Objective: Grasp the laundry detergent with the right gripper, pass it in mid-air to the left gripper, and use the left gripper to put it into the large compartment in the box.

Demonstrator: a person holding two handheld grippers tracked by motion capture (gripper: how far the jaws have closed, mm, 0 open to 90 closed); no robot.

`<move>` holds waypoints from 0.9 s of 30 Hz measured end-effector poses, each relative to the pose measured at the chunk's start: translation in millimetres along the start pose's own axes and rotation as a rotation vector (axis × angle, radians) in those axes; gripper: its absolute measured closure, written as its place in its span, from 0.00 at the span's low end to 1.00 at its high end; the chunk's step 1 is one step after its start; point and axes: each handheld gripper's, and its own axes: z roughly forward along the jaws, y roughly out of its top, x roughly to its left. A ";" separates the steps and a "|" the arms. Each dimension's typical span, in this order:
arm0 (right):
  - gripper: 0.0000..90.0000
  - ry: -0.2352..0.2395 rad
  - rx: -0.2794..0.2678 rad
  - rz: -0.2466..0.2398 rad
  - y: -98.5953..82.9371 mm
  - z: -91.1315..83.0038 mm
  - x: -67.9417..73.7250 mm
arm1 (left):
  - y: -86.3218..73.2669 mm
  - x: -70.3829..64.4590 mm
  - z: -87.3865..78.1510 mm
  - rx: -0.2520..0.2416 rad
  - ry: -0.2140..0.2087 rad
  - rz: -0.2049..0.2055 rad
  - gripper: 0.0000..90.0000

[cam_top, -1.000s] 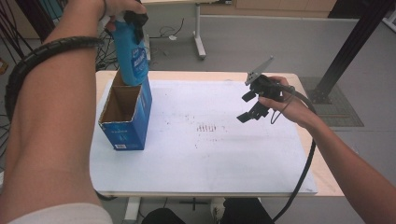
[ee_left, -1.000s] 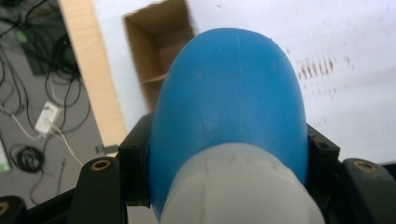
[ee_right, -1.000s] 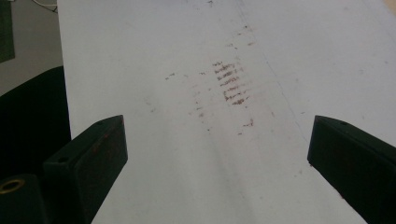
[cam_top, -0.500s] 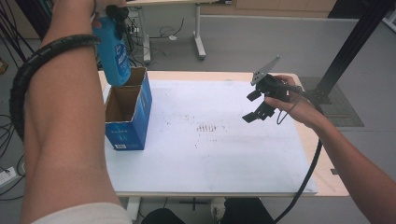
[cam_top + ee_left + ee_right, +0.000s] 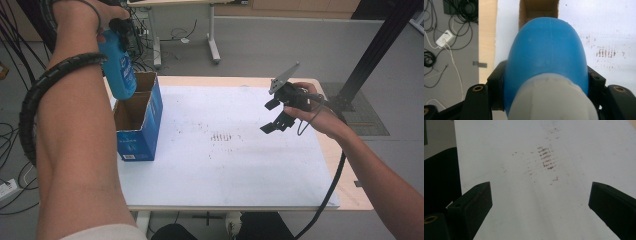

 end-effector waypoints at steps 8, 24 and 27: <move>0.06 0.000 0.008 0.004 -6.4 0.7 2.2 | -2.0 -1.5 18.4 0.008 -0.010 -0.002 0.41; 0.06 -0.011 0.019 -0.002 -9.0 0.7 6.2 | -8.1 4.1 54.0 0.018 -0.008 -0.019 0.41; 0.06 -0.007 0.025 -0.003 -8.9 1.3 6.1 | -9.4 6.0 60.2 0.012 -0.008 -0.020 0.41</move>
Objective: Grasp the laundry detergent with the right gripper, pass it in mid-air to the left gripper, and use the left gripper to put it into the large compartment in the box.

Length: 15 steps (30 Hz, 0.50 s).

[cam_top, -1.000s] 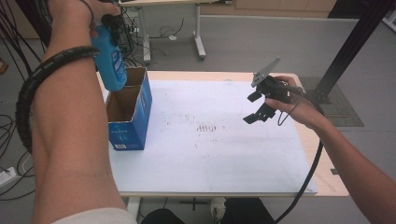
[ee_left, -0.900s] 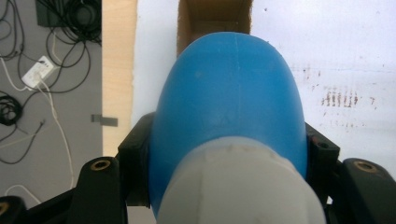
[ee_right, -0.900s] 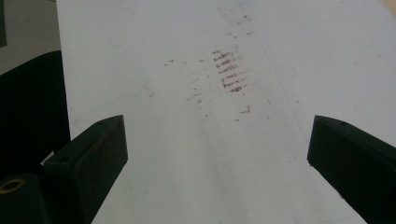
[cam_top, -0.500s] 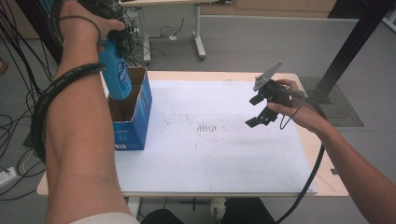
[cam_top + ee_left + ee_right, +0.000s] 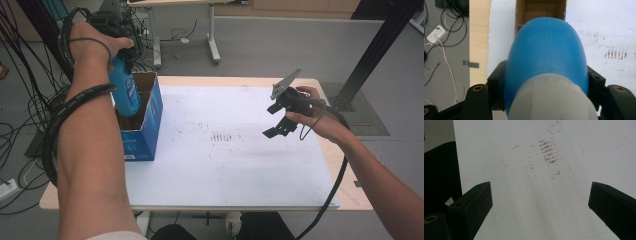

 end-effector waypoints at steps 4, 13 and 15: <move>0.06 0.001 0.002 0.000 0.7 0.6 0.2 | -1.3 0.9 13.2 0.006 0.008 0.006 0.41; 0.07 0.000 0.008 -0.009 2.7 2.8 1.0 | -2.3 1.7 45.2 0.029 0.006 0.014 0.41; 0.07 -0.002 0.011 -0.001 2.6 3.1 0.4 | -3.1 2.0 51.8 0.027 0.004 0.016 0.41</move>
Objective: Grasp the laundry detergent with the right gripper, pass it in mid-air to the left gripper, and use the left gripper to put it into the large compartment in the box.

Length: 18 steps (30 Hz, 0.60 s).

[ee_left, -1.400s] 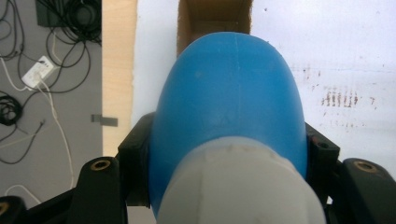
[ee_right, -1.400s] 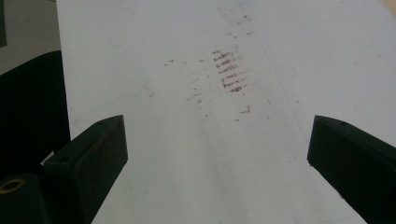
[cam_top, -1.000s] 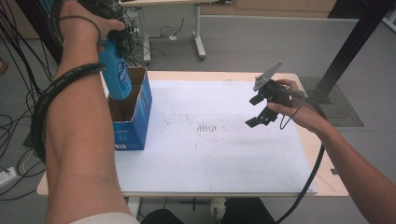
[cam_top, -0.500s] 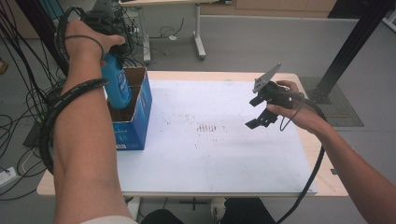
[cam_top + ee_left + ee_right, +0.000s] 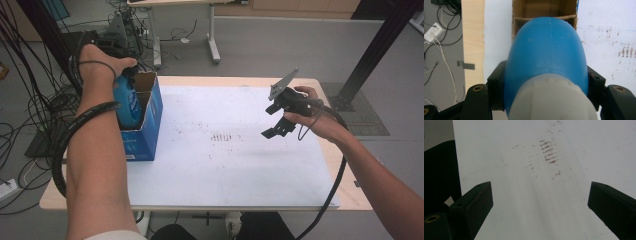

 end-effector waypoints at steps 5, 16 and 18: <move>0.07 -0.003 -0.001 0.006 -0.7 0.6 -1.9 | -1.9 -0.7 17.2 -0.010 -0.002 0.007 0.41; 0.06 0.000 0.018 0.004 -0.6 4.4 -4.0 | -6.3 -5.1 54.5 0.010 -0.018 0.010 0.41; 0.06 0.001 0.021 0.004 -0.6 5.1 -4.2 | -7.3 -6.0 60.2 0.009 -0.011 0.013 0.41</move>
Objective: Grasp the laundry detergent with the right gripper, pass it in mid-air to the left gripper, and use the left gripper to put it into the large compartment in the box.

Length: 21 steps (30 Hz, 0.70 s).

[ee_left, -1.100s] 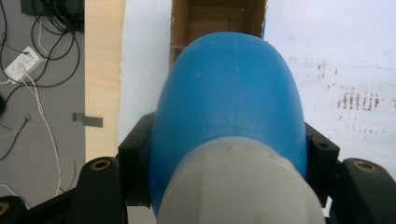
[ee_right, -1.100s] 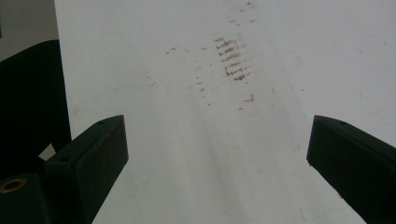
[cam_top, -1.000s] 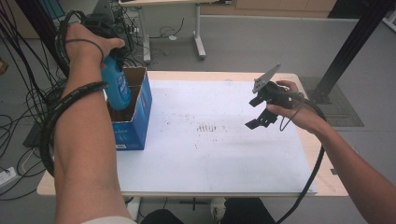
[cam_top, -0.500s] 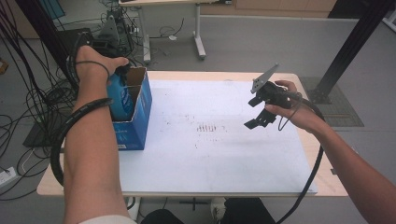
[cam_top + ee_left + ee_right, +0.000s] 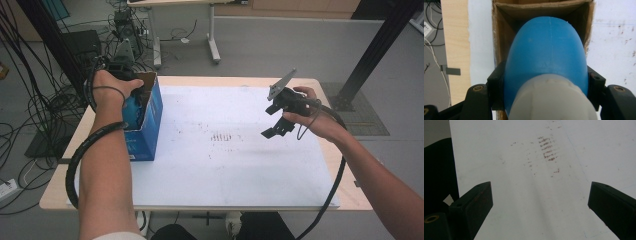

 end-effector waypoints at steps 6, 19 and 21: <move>0.06 -0.002 0.001 0.000 -0.8 3.0 -0.7 | -2.5 0.2 15.5 0.013 -0.001 0.001 0.41; 0.06 0.001 0.013 0.006 -4.8 9.3 -4.3 | -8.1 2.1 42.8 0.038 0.010 0.027 0.41; 0.06 0.001 0.014 0.008 -4.6 9.9 -4.6 | -9.2 3.7 43.4 0.026 0.007 0.027 0.41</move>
